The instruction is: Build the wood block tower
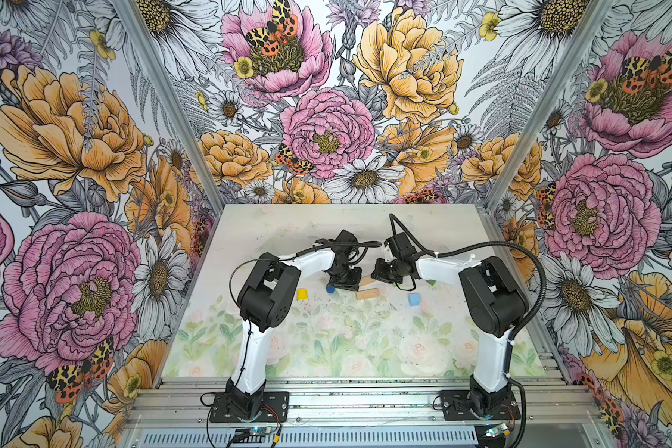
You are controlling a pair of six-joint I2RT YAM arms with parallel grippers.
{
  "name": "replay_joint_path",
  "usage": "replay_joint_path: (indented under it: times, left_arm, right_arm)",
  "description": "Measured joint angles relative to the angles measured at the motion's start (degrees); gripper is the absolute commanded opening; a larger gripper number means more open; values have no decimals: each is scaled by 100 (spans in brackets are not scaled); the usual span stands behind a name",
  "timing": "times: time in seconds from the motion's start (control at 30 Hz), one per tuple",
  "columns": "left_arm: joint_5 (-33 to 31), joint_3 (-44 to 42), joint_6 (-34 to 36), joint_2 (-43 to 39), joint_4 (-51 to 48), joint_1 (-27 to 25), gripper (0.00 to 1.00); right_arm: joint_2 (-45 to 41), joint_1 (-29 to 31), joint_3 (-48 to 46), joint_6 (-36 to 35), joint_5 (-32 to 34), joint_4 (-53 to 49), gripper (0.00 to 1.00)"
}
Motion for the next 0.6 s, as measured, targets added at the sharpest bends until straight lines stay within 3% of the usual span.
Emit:
replay_joint_path:
  times: [0.6]
  left_arm:
    - [-205, -166, 0, -219, 125, -50, 14]
  right_arm:
    - [-197, 61, -214, 11, 24, -101, 17]
